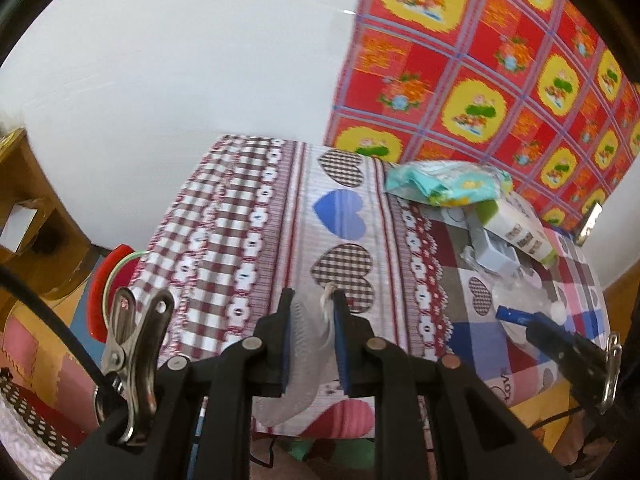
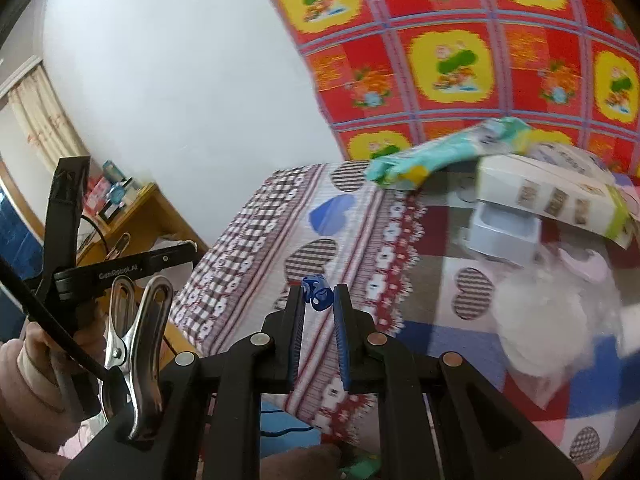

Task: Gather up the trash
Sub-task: 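Carry the tissue and plastic bag in both tools toward the red bucket, then open both tools above the red bucket to drop the tissue and bag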

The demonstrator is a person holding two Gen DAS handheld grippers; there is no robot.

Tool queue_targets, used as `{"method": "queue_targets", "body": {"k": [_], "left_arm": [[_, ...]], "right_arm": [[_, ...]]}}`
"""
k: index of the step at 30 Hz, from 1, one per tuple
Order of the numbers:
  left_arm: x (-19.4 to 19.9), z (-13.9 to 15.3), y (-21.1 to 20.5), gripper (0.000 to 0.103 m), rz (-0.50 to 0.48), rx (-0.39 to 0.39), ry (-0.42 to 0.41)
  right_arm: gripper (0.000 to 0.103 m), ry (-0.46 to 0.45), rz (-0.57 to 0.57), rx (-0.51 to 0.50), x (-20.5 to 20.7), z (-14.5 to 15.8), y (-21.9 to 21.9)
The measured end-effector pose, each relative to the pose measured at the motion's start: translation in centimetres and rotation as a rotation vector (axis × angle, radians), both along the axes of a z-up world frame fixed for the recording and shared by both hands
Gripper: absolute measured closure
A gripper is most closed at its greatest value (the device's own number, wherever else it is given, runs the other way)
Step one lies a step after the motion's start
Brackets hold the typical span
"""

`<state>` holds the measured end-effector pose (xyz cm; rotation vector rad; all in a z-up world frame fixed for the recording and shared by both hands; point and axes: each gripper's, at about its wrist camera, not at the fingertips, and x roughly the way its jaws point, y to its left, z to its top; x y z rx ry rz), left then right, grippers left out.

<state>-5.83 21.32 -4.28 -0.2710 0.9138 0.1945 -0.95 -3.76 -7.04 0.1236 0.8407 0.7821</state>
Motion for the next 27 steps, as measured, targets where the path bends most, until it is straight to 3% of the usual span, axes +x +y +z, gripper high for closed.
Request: {"method": "queue_targets", "body": {"k": [17, 27], "left_arm": [[-2.7, -0.6, 14.0, 0.085, 0.177, 0.006, -0.01], [-2.9, -4.8, 24.2, 0.085, 0.309, -0.018, 0.055]], "right_arm": [[0.087, 0.002, 0.102, 0.015, 0.4, 1.3, 13.0], [0.087, 0.014, 0.164, -0.024, 1.2, 1.2, 20.7]]}}
